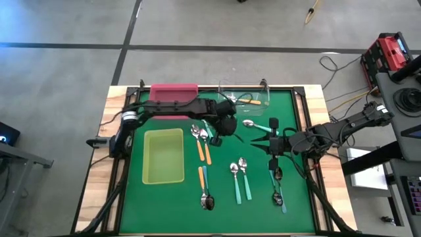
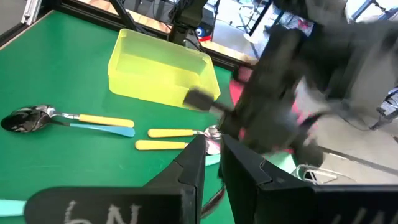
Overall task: Sort silverware by color (type)
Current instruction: Put the blue spoon into the yellow bin
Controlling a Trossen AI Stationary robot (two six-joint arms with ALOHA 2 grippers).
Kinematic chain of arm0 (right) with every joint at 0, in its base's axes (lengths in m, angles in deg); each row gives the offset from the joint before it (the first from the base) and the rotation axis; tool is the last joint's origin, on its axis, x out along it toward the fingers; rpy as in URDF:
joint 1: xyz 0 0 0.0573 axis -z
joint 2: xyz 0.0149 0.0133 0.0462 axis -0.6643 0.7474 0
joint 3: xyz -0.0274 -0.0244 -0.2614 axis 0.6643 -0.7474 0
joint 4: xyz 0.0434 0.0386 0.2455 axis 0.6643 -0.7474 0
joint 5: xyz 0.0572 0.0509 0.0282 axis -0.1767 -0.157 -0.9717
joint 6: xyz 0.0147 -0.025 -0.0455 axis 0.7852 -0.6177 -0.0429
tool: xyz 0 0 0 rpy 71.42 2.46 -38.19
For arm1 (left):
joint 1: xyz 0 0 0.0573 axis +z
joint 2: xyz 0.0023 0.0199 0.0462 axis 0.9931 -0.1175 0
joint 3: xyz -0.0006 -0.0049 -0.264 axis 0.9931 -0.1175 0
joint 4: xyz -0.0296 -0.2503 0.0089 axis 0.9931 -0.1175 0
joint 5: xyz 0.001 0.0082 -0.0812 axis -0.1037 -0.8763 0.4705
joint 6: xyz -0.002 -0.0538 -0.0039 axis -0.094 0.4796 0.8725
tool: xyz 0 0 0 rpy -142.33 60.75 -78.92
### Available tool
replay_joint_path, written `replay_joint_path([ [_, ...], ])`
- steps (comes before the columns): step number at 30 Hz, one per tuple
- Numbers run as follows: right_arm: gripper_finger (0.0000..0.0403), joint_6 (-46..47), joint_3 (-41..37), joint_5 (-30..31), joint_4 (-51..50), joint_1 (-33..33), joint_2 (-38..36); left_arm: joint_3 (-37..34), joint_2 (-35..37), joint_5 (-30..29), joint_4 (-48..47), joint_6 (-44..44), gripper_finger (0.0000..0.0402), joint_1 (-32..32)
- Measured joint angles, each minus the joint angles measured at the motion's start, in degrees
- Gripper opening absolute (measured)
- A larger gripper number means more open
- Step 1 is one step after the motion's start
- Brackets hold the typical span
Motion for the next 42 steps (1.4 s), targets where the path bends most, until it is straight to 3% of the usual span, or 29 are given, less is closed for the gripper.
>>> replay_joint_path([
  [7, 0.0043, 0.0, 0.0, 0.0, 0.1, 0.0, 0.0, -5.1, 13.7, -0.8, -2.7, 15.9, 0.0, -1.9],
  [15, 0.0043, 0.0, 0.0, 0.2, 0.3, 0.0, 0.0, -25.9, 33.4, -8.8, 9.3, 33.1, 0.0, -5.9],
  [21, 0.0043, -0.1, 0.0, 6.5, 1.7, 0.0, 0.0, -39.4, 46.0, -15.4, 13.1, 53.0, 0.0, -8.7],
  [25, 0.0043, -0.5, 0.0, 7.5, 1.8, 0.0, 0.0, -48.2, 52.7, -20.6, 13.3, 67.0, 0.0, -11.2],
  [30, 0.0043, -3.5, 0.0, 7.5, 5.1, 0.0, 0.1, -58.8, 58.7, -25.2, 17.6, 82.7, 0.0, -14.6],
  [36, 0.0043, -6.1, 0.0, 7.5, 7.5, 0.0, 0.1, -65.2, 63.0, -26.3, 18.1, 93.1, 0.0, -18.4],
  [42, 0.0043, -7.6, 0.0, 7.4, 7.6, 0.9, 0.1, -64.7, 66.2, -25.3, 3.0, 103.0, 0.0, -22.6],
])
